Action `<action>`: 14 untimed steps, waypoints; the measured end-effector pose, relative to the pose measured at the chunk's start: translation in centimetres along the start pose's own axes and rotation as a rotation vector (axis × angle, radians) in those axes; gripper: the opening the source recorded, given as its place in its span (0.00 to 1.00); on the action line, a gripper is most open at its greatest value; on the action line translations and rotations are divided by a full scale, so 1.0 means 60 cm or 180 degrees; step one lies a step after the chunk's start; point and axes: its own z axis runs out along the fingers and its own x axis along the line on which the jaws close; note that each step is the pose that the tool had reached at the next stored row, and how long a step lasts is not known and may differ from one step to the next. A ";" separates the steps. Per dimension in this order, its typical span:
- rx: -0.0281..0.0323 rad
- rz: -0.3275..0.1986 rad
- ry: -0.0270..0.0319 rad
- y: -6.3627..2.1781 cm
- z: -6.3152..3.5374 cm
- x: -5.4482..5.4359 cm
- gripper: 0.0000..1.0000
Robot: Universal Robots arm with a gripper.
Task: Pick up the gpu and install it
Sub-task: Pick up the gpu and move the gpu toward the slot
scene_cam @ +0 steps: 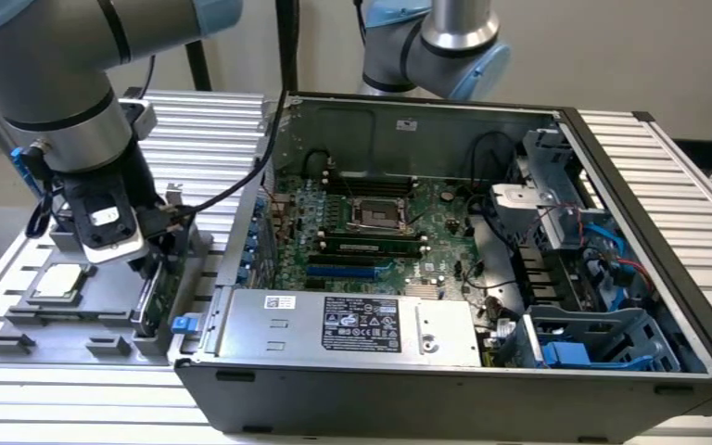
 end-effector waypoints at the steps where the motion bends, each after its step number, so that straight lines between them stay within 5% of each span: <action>1: 0.0000 0.0000 -0.0003 0.000 0.003 0.001 0.48; 14: -0.0001 -0.0001 -0.0026 0.005 0.014 0.003 0.48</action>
